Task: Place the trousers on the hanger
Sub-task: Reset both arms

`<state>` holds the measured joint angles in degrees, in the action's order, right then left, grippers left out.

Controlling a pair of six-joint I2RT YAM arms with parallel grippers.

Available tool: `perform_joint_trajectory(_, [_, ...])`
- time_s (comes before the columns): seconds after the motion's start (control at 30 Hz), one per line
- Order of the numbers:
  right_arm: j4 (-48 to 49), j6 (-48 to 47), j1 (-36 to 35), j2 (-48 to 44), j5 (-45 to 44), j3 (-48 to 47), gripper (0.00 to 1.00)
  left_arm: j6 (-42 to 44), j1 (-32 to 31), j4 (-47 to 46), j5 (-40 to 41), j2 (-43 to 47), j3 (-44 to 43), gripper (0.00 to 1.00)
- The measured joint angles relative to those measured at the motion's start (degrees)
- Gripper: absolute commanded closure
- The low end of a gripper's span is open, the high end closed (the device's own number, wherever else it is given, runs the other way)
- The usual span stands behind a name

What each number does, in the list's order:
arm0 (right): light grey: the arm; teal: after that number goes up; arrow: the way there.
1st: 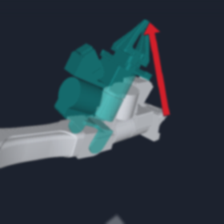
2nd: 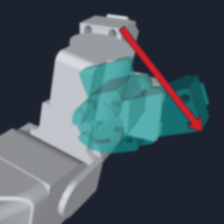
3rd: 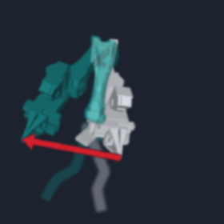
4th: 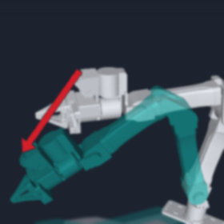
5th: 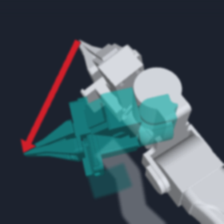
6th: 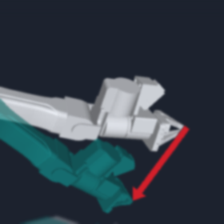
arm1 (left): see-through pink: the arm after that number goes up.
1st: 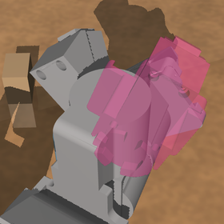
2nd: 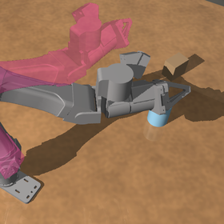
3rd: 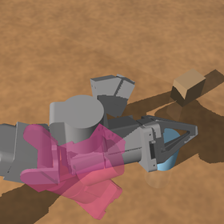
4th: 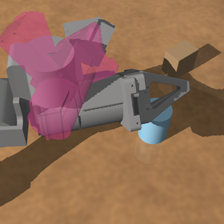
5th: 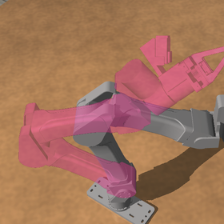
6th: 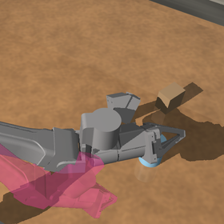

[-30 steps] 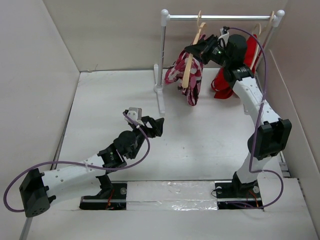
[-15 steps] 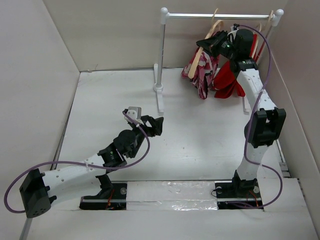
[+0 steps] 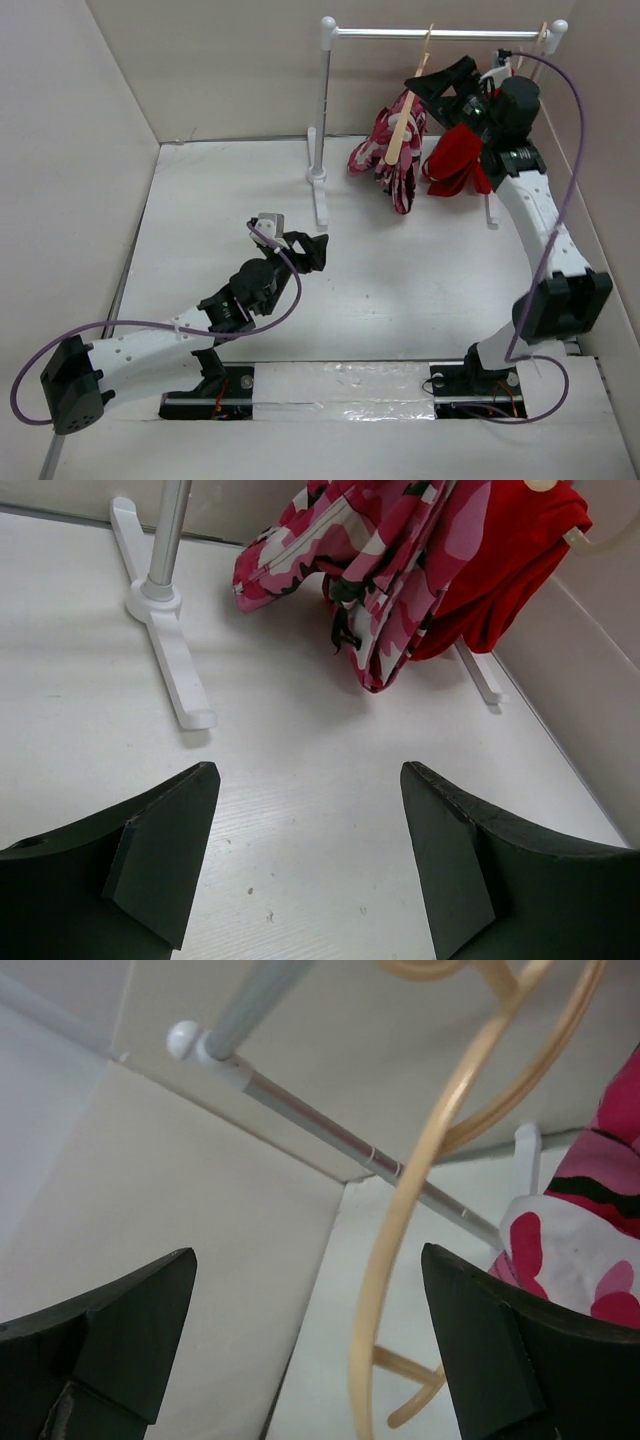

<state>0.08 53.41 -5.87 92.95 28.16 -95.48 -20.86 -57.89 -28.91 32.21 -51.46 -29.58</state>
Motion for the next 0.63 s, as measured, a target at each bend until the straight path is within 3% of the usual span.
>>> perform_joint_trajectory(0.43, [-4.57, -19.67, -9.60, -57.48, -20.57, 36.35, 0.00, -0.26, 0.04, 0.20, 1.53, 3.21, 0.11, 0.28])
perform_joint_trajectory(0.63, [-14.71, -23.23, -10.03, -77.94, -27.17, 46.99, 0.00, -2.03, 0.04, 2.25, 1.49, 11.13, 1.88, 0.28])
